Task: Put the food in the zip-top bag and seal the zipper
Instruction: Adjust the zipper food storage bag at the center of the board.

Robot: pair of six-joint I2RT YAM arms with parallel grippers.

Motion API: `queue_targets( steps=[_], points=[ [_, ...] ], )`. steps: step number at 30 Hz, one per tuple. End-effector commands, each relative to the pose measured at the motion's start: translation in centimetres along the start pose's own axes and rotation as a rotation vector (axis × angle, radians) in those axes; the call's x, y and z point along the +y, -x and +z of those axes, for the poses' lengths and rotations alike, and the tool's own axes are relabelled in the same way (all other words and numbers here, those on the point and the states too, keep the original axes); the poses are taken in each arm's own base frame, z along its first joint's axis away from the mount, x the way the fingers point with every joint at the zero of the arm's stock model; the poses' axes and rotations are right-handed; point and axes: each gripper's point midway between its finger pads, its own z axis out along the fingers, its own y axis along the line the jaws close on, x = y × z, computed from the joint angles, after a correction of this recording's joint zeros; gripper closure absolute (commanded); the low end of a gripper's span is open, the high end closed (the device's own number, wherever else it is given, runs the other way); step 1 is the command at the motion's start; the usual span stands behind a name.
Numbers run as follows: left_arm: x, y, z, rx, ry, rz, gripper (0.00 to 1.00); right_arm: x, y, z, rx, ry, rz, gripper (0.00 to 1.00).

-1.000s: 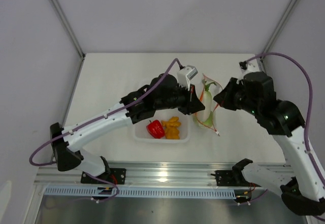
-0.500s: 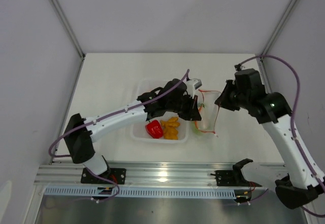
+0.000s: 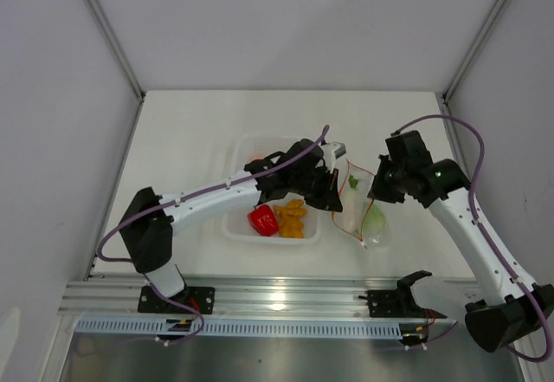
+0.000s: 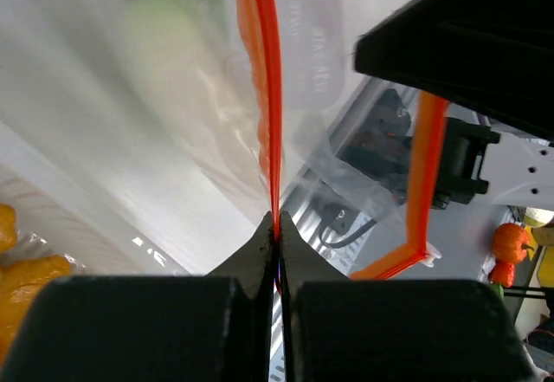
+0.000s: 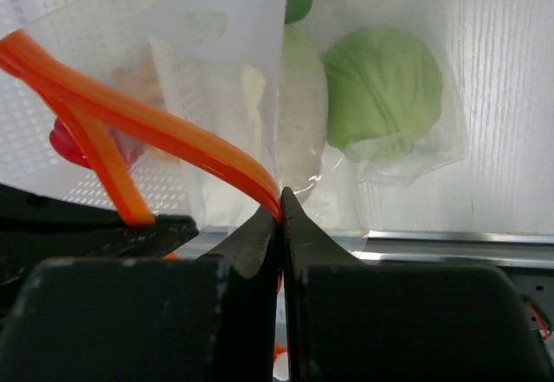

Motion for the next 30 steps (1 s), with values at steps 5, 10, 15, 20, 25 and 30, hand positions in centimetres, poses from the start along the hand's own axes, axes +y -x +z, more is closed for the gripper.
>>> queue_targets(
  steps=[5,10,15,20,25,30],
  points=[
    [-5.7,3.3,-6.9,-0.175,-0.160,0.059,1.00,2.0,3.9,-7.3,-0.195,0.114,0.009,1.00],
    [-4.1,3.7,-7.2,-0.239,-0.098,0.058,0.94,1.0,3.9,-6.4,-0.210,0.087,0.012,1.00],
    [0.1,1.8,-1.6,-0.014,0.015,0.013,0.99,-0.3,1.6,-0.4,-0.055,0.051,0.024,1.00],
    [-2.5,2.5,-4.0,-0.152,-0.092,0.057,0.99,-1.0,2.9,-3.3,-0.118,0.004,0.014,1.00],
    [-5.0,4.4,-7.8,-0.271,-0.125,0.092,0.99,0.4,5.0,-7.6,-0.215,0.071,0.029,1.00],
    [-4.7,4.0,-6.6,-0.240,-0.127,0.070,0.98,-0.2,3.9,-5.5,-0.162,0.042,0.020,1.00]
  ],
)
